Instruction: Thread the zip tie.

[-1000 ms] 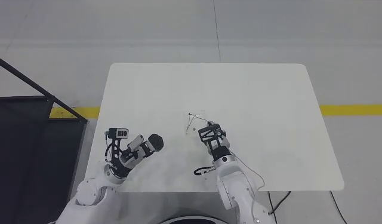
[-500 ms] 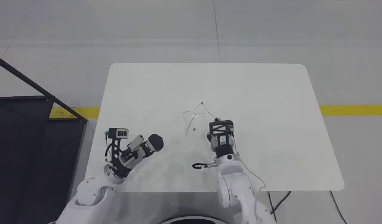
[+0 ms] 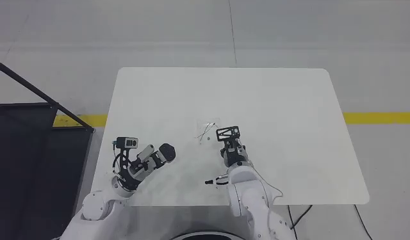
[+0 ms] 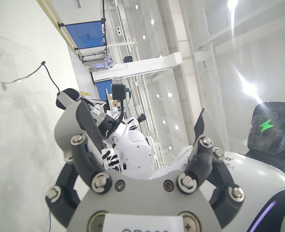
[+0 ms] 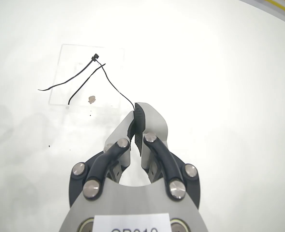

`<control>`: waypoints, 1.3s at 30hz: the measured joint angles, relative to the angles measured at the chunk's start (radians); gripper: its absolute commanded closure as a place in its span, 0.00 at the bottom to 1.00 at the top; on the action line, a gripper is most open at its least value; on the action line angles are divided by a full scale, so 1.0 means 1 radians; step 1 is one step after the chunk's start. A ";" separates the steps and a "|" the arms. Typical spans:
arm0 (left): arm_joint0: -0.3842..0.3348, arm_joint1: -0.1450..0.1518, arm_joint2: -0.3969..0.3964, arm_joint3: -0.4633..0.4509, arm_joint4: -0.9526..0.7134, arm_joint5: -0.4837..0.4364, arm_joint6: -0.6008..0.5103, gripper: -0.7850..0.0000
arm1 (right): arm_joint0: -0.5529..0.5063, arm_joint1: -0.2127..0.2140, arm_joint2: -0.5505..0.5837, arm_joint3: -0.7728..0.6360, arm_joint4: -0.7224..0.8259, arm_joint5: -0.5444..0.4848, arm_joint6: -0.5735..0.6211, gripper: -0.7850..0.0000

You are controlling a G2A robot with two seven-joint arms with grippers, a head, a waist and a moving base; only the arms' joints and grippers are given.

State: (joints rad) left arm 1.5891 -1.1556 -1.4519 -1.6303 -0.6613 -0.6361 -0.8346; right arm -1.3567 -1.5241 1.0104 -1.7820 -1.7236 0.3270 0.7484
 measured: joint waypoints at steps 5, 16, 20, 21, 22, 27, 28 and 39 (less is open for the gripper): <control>0.000 0.000 0.000 0.000 0.000 0.000 0.000 0.00 | 0.013 -0.006 -0.008 0.010 -0.011 -0.007 0.030 1.00; 0.000 0.000 0.000 0.000 0.000 0.000 0.000 0.00 | 0.017 -0.015 -0.019 0.018 -0.039 -0.014 0.057 0.86; 0.000 0.000 0.000 0.000 0.000 0.000 0.000 0.00 | 0.016 -0.018 -0.020 0.018 -0.046 -0.017 0.060 0.85; 0.000 0.000 0.000 0.000 0.000 0.000 0.000 0.00 | 0.016 -0.019 -0.021 0.018 -0.047 -0.017 0.060 0.85; 0.000 0.000 0.000 0.000 0.000 0.000 0.000 0.00 | 0.016 -0.020 -0.021 0.018 -0.048 -0.017 0.059 0.85; 0.000 0.000 0.000 0.000 0.000 0.000 0.000 0.00 | 0.010 -0.024 -0.026 0.012 -0.056 -0.021 0.049 0.81; 0.000 0.000 0.000 0.000 0.000 0.000 0.000 0.00 | 0.007 -0.024 -0.028 0.010 -0.061 -0.024 0.045 0.80; 0.000 0.000 0.000 0.000 0.000 0.000 0.000 0.00 | 0.002 -0.032 -0.031 0.004 -0.088 -0.026 0.048 0.66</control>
State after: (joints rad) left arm 1.5891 -1.1556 -1.4519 -1.6303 -0.6612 -0.6361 -0.8346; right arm -1.3548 -1.5558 0.9794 -1.7776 -1.8118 0.3012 0.7967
